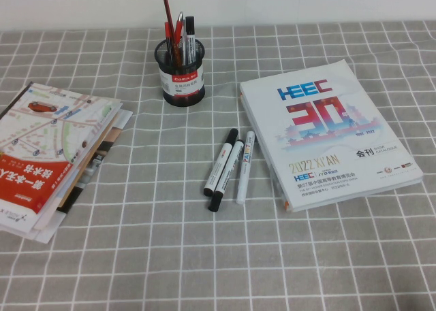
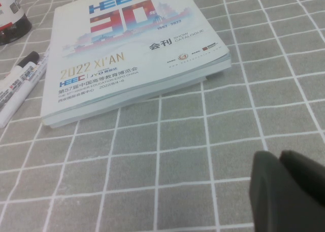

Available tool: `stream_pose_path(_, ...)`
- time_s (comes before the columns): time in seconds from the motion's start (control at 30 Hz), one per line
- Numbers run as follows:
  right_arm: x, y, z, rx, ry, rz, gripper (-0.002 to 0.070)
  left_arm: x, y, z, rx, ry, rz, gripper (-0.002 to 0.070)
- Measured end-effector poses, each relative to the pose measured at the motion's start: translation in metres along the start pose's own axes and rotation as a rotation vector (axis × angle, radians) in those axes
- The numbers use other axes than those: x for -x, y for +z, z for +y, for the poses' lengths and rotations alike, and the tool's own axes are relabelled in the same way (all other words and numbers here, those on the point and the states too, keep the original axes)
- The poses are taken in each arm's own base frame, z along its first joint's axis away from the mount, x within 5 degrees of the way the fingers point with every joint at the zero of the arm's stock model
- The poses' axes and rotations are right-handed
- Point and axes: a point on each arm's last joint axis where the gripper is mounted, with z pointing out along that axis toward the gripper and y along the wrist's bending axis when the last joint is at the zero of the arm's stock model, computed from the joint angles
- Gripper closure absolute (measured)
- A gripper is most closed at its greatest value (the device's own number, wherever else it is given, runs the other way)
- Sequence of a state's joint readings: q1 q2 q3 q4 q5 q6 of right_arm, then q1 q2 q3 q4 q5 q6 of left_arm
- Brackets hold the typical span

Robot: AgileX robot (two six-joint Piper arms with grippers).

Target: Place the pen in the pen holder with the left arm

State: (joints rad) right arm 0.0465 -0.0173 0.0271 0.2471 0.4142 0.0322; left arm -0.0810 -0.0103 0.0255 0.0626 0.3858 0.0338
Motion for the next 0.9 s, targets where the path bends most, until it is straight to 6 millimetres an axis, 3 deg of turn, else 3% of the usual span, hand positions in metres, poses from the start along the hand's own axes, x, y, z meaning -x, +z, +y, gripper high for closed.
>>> stream_pose_path(0.13,0.0,0.0,0.0,0.0,0.0,0.0,0.0691,0.005,0.0,0.0,0.004,-0.01,-0.061,0.0677)
stream_pose_path(0.4,0.0,0.0,0.0,0.0,0.0,0.0,0.0691,0.026,-0.004,-0.001,-0.081,-0.505,-0.289,0.0677)
stream_pose_path(0.77,0.0,0.0,0.0,0.0,0.0,0.0,0.0691,0.029,-0.005,0.0,-0.103,-0.611,-0.317,0.0677)
stream_pose_path(0.9,0.0,0.0,0.0,0.0,0.0,0.0,0.0691,0.047,-0.012,0.0,-0.106,-0.612,-0.236,0.0677)
